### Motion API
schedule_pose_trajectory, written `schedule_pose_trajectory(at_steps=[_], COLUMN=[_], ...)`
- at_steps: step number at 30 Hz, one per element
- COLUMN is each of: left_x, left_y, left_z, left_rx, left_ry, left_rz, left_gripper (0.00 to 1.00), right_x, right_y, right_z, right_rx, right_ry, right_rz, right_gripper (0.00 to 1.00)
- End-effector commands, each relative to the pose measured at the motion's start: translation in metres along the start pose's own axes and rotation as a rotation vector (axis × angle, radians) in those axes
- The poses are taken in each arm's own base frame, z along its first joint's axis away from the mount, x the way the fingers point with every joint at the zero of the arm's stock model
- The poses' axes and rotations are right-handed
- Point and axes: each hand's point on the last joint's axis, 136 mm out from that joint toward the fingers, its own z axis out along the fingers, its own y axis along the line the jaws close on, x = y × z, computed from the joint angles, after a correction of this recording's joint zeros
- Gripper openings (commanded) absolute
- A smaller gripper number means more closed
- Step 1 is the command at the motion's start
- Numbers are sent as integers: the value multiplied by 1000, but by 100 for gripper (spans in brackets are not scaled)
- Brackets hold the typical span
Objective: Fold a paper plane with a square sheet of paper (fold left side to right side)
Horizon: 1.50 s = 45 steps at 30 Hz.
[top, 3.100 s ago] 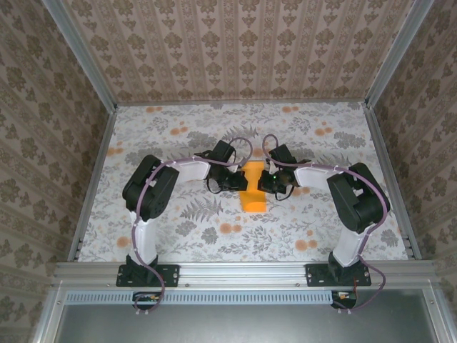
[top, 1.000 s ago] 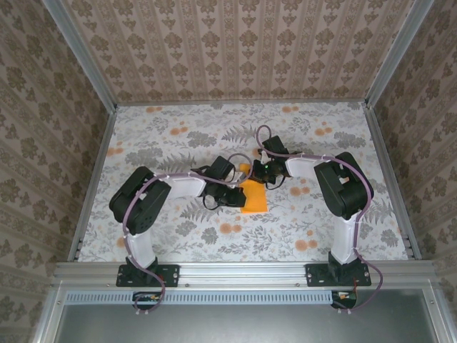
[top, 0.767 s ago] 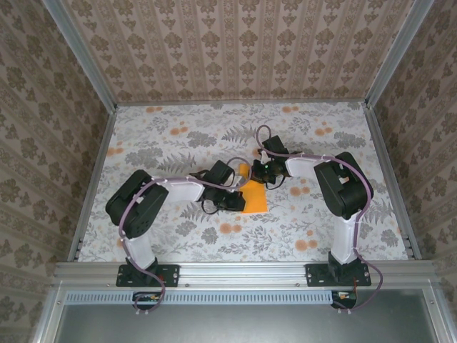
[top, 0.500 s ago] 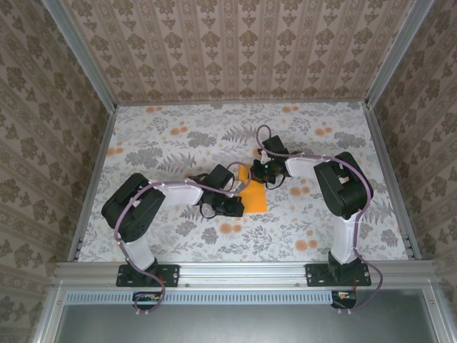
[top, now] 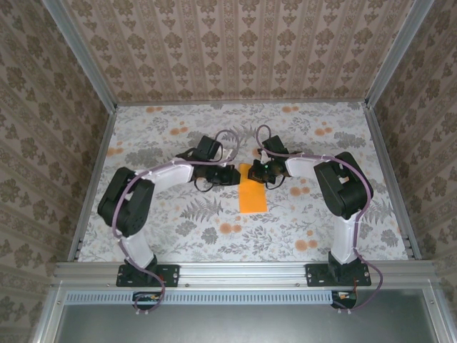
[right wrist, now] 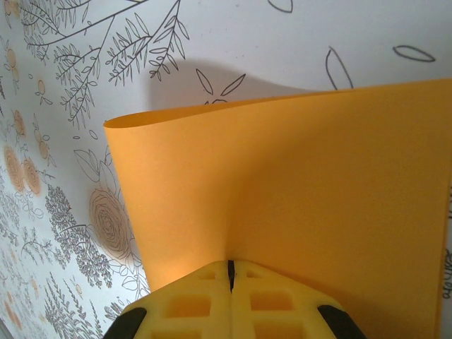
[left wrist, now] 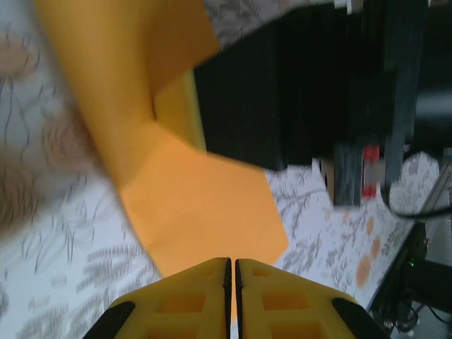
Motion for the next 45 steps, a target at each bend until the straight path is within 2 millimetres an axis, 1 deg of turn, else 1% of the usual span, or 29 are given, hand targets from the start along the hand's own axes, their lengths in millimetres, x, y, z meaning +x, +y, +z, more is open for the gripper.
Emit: schedule_pose_trajectory(at_steps=[1,3,5,8,12,15,18,21,24,26,28,29,31,33,36,39,42,45], left_x=[2,0,2,7,16,24,32,39,44,44,42,42,42,41,42,42,42,40], left_y=[7,12,18,22,29,38,44,48,51,51,50,49,48,47,47,46,45,43], left_z=[17,26,35,44,50,52,56,59,60,59,58,58,57,56,55,55,55,54], left_rx=[-2,-7,-22,-29,-68,-118,-144,-171,-188,-193,-196,-196,-198,-200,-204,-204,-203,-197], left_ry=[60,74,93,116,141,158,169,182,188,186,181,181,179,177,177,175,174,170], left_rz=[15,10,3,0,-6,-21,-45,-58,-69,-71,-65,-64,-60,-55,-56,-53,-52,-46], left_gripper=[13,13,13,13,13,13,13,13,13,13,13,13,13,13,13,13,13,13], right_x=[16,17,16,17,15,10,3,-8,-17,-16,-8,-1,16,37,64,82,89,91], right_y=[-42,-40,-39,-37,-33,-28,-18,-1,13,17,17,17,16,14,10,0,-14,-26], right_z=[14,14,14,14,14,11,5,-8,-33,-49,-60,-64,-70,-71,-65,-54,-45,-40], right_rx=[128,124,118,110,96,82,57,20,7,20,27,23,8,0,-3,18,63,109], right_ry=[47,49,49,50,50,30,4,-46,-107,-125,-115,-103,-76,-32,20,61,88,96], right_rz=[39,37,35,34,29,18,-4,-43,-85,-111,-124,-123,-116,-104,-79,-52,-34,-28], right_gripper=[0,0,0,0,0,0,1,4,14,17,17,15,11,7,5,4,3,3])
